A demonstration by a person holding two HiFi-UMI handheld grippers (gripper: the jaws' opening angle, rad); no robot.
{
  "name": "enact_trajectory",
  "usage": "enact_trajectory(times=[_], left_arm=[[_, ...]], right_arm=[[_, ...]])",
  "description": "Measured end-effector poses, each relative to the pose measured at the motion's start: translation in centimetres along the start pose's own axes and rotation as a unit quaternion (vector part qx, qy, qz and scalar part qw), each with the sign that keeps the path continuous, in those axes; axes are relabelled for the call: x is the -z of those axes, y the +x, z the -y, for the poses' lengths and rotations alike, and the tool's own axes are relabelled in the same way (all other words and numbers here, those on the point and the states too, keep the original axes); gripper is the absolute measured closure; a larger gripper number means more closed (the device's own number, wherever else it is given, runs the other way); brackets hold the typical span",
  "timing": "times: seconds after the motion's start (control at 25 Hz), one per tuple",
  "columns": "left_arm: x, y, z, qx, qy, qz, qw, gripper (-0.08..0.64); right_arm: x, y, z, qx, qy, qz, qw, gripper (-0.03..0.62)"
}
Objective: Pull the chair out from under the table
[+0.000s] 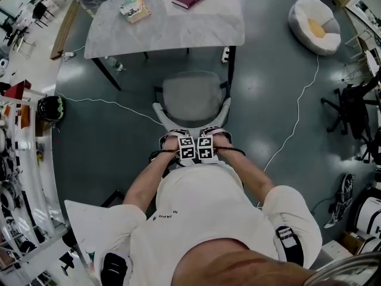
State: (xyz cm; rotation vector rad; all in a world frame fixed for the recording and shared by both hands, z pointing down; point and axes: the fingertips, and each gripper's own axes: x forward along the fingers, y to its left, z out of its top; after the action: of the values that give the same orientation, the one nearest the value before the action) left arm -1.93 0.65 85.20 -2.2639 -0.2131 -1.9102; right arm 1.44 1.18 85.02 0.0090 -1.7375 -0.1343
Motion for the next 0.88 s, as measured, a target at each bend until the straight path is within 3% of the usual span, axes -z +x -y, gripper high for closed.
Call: enact_trajectory(times=[0.64,0.88], left_arm=[[-0.2,0.0,2.0,0.031,-0.022,0.017,0.9991,0.474],[-0.4,-0.3,2.3,0.048,-0.033,0.024,0.9980,0.446]], right_arm=[[-0.3,0.3,-2.0,-0.016,-0.007,0.000,1.000,0.506],[-0.2,0.1,-2.1,-0.023,0.007,-0.001,1.000,0.461]])
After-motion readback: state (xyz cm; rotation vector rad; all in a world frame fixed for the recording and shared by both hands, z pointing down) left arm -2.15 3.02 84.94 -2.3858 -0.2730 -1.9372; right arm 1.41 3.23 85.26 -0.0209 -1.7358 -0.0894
